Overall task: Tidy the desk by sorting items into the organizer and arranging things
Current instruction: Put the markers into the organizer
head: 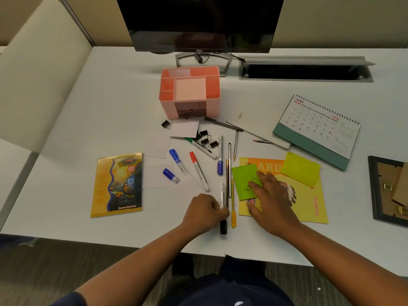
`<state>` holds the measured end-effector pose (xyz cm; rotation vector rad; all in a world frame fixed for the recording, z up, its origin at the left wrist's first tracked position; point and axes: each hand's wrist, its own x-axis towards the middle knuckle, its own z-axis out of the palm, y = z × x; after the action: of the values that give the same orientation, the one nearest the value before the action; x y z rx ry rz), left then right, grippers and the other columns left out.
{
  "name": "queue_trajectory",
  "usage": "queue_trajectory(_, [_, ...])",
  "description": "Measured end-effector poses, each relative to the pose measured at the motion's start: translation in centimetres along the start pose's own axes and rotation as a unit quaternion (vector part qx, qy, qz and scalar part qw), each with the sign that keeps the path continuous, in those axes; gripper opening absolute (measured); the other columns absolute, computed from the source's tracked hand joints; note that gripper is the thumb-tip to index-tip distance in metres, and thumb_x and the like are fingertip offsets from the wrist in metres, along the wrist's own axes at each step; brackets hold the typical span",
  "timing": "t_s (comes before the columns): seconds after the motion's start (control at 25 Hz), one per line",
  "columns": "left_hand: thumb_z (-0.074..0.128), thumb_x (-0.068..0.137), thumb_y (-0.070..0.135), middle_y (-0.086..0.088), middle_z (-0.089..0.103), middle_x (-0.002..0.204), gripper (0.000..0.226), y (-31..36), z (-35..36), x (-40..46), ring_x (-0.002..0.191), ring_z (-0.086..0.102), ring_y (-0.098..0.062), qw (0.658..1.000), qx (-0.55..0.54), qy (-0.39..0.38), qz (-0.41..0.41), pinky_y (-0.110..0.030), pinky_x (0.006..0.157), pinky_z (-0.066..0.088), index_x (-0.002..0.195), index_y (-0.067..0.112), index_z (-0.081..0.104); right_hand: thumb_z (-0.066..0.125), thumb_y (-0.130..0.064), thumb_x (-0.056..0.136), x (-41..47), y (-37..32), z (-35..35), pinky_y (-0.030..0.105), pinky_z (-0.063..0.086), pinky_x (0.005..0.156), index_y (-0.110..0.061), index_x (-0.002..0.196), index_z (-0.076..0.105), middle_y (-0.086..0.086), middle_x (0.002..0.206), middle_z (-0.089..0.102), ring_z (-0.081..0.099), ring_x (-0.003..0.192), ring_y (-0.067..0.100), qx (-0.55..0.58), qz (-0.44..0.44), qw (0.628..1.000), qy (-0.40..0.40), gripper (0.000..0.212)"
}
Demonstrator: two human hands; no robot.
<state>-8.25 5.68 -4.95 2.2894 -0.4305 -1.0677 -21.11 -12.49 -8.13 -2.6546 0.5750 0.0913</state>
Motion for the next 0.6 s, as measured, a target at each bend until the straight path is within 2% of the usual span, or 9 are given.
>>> queue_trajectory(0.08, [0.071,0.087,0.022,-0.014,0.072,0.069,0.028,0.7,-0.7,-0.3,0.059,0.071,-0.02,0.991,-0.134,-0.012,-0.003,-0.034,0.064,0.061,0.077,-0.004,0.069,0.056,-0.047,0.088,-0.1,-1.2,-0.8,0.051,0.037,0.106,-0.02,0.133,0.058,0.003,0.14,0.053,0.043,0.133,0.027,0.012,-0.019,0.997,0.067,0.052])
queue_trajectory(0.12, [0.068,0.09,0.019,-0.015,0.073,0.071,0.027,1.3,-1.2,-0.4,0.059,0.071,-0.02,0.98,-0.198,-0.022,-0.012,-0.032,0.062,0.06,0.08,-0.006,0.069,0.052,-0.052,0.089,-0.1,-1.9,-1.5,0.046,0.042,0.1,-0.022,0.131,0.059,-0.003,0.127,0.06,0.051,0.122,0.02,0.072,-0.027,0.996,0.053,0.052])
queue_trajectory(0.2, [0.061,0.092,0.015,-0.015,0.072,0.073,0.022,2.3,-1.9,-0.5,0.063,0.069,-0.02,0.951,-0.303,-0.041,-0.043,-0.028,0.06,0.057,0.08,-0.001,0.069,0.052,-0.06,0.089,0.0,-4.0,-3.0,0.039,0.052,0.087,-0.028,0.136,0.054,-0.016,0.105,0.066,0.061,0.099,0.007,0.244,-0.021,0.967,-0.065,0.056])
queue_trajectory(0.24, [0.06,0.093,0.014,-0.014,0.071,0.072,0.02,2.7,-2.1,-0.3,0.063,0.068,-0.019,0.934,-0.349,-0.046,-0.058,-0.026,0.06,0.055,0.079,0.003,0.068,0.057,-0.059,0.089,0.1,-5.0,-3.4,0.036,0.055,0.08,-0.031,0.138,0.052,-0.016,0.096,0.067,0.064,0.09,0.005,0.302,-0.016,0.947,-0.107,0.057])
queue_trajectory(0.32, [0.058,0.094,0.014,-0.011,0.07,0.072,0.017,3.0,-2.4,0.0,0.062,0.066,-0.018,0.895,-0.435,-0.048,-0.086,-0.025,0.061,0.055,0.083,0.005,0.067,0.067,-0.045,0.091,0.3,-6.2,-3.6,0.027,0.055,0.07,-0.032,0.138,0.051,-0.015,0.087,0.067,0.066,0.077,0.003,0.331,-0.014,0.937,-0.111,0.052])
queue_trajectory(0.4, [0.059,0.096,0.016,-0.012,0.072,0.073,0.018,3.1,-2.5,0.2,0.062,0.067,-0.018,0.874,-0.474,-0.05,-0.098,-0.024,0.061,0.057,0.092,0.001,0.068,0.066,-0.029,0.095,0.5,-6.7,-3.4,0.019,0.05,0.063,-0.029,0.136,0.054,-0.016,0.084,0.067,0.064,0.071,0.001,0.32,-0.016,0.945,-0.071,0.043])
queue_trajectory(0.44, [0.06,0.097,0.019,-0.013,0.073,0.076,0.022,3.0,-2.7,0.3,0.064,0.069,-0.019,0.88,-0.463,-0.05,-0.09,-0.023,0.061,0.057,0.095,0.0,0.069,0.063,-0.025,0.097,0.6,-6.7,-3.2,0.02,0.049,0.061,-0.028,0.134,0.056,-0.015,0.085,0.068,0.062,0.069,0.002,0.315,-0.015,0.947,-0.051,0.038])
queue_trajectory(0.52, [0.062,0.098,0.028,-0.013,0.076,0.083,0.027,2.9,-3.3,0.7,0.071,0.073,-0.022,0.919,-0.39,-0.033,-0.045,-0.025,0.063,0.059,0.097,0.003,0.072,0.059,-0.022,0.099,1.0,-6.4,-3.2,0.026,0.048,0.061,-0.031,0.129,0.06,-0.01,0.088,0.07,0.061,0.07,0.006,0.318,-0.006,0.948,-0.018,0.031])
queue_trajectory(0.6, [0.062,0.097,0.034,-0.008,0.076,0.084,0.026,2.6,-3.9,1.6,0.075,0.074,-0.021,0.955,-0.297,0.018,0.006,-0.028,0.067,0.061,0.097,0.01,0.073,0.056,-0.021,0.101,1.5,-6.0,-3.6,0.023,0.046,0.058,-0.042,0.121,0.058,-0.007,0.087,0.07,0.059,0.068,0.006,0.338,0.006,0.941,0.008,0.029])
